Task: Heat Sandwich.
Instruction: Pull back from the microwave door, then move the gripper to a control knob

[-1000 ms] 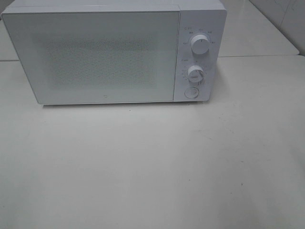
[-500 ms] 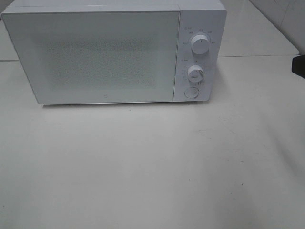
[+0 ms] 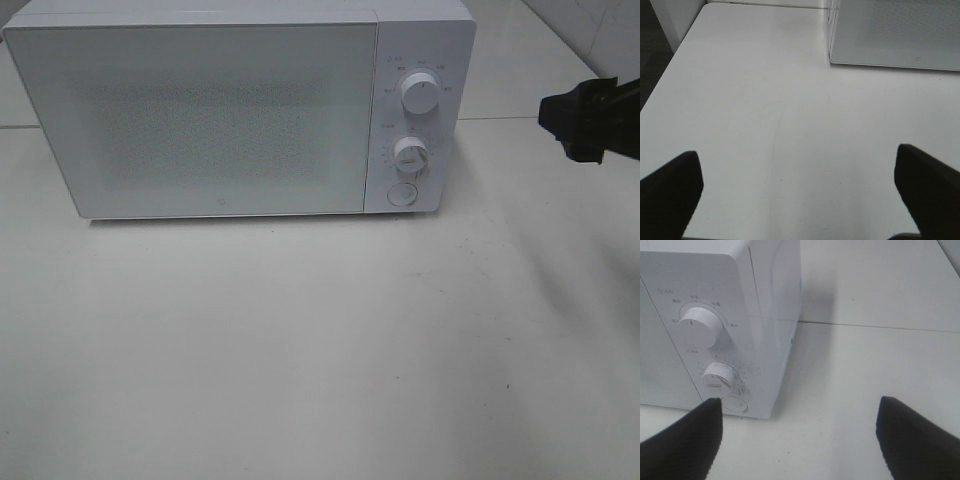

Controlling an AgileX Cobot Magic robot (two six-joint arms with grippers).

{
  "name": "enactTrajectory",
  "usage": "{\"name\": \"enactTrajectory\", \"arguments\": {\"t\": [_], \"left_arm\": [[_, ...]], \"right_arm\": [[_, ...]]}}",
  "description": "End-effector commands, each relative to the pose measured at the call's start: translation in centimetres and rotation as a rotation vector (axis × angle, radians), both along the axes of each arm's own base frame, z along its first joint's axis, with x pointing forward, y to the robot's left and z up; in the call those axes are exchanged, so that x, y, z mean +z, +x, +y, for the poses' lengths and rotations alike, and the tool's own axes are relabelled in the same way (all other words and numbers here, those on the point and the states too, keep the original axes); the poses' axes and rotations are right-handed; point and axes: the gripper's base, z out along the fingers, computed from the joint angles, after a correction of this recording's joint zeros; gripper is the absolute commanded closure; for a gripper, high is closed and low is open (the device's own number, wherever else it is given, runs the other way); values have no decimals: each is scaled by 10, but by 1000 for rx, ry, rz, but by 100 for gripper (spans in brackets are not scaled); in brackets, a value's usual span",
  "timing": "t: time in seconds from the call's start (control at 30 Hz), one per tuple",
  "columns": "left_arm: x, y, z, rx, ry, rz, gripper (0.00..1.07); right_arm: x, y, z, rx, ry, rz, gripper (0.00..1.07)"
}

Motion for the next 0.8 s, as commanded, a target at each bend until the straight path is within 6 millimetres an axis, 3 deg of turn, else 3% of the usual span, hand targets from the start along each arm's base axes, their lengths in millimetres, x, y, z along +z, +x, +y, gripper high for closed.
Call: {"name": "enactTrajectory", "arguments": {"t": [0.03, 0.27, 0.43, 0.57, 0.8], "left_arm": [[1, -3, -1, -2, -2, -31, 9], [1, -3, -1, -2, -2, -31, 9], [1, -3, -1, -2, -2, -31, 9], [1, -3, -1, -2, -2, -31, 9], [1, -3, -1, -2, -2, -31, 9]], "right_arm": [[-7, 11, 2, 7, 1, -41, 31], [-19, 25, 4, -33, -12, -76, 31], [-29, 28, 24, 2, -42, -90, 31], [-49, 28, 41, -12, -17, -76, 31], [-58, 26, 62, -3, -24, -119, 31]]}}
